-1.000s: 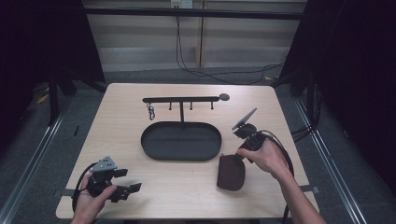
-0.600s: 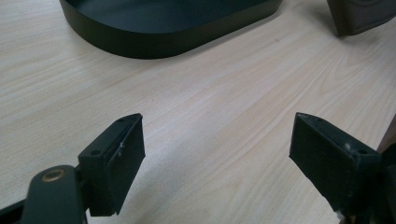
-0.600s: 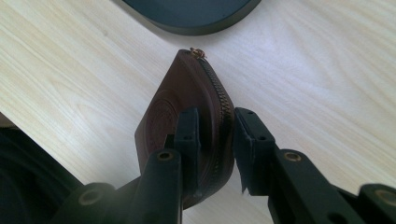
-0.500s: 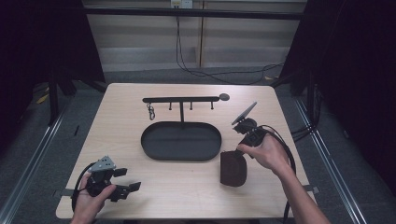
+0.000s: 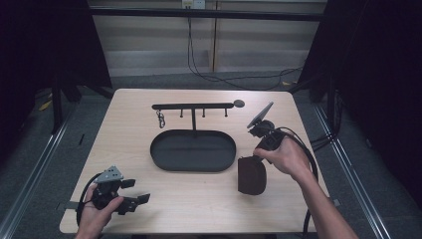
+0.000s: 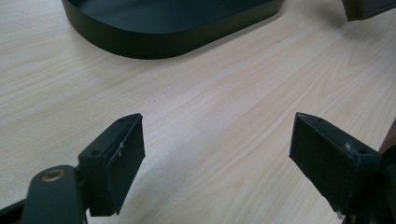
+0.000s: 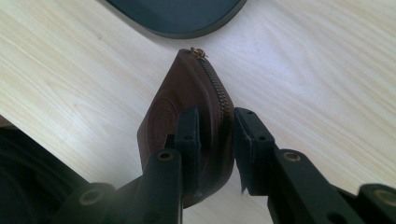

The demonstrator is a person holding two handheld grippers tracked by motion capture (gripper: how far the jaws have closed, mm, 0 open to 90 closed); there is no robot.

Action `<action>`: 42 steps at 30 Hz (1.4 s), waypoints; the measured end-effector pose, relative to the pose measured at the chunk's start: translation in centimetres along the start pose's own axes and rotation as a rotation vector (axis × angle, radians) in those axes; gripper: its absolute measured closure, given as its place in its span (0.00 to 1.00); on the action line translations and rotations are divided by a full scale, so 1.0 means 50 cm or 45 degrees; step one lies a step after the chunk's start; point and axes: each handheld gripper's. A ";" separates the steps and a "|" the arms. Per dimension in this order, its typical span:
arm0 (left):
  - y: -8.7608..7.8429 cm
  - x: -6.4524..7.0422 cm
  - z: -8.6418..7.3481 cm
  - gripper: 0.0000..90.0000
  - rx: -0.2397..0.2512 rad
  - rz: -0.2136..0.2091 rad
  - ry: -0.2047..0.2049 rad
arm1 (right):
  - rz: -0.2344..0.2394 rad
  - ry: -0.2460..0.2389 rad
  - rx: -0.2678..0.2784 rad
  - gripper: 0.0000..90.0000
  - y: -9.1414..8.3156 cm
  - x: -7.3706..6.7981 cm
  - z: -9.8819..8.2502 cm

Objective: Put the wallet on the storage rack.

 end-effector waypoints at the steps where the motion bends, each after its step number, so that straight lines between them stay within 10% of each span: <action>1: 0.000 0.000 0.000 0.20 0.000 0.000 0.000 | -0.005 0.002 0.001 0.80 -0.002 0.000 0.002; 42: 0.006 -0.002 -0.002 0.20 -0.026 -0.021 -0.022 | -0.026 0.023 0.050 0.81 -0.065 -0.009 0.107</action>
Point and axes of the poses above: each handheld gripper's, and its own axes: y roughly forward along the jaws, z roughly out of its top, x roughly to its right, and after that the axes turned 13 degrees about z, right-handed
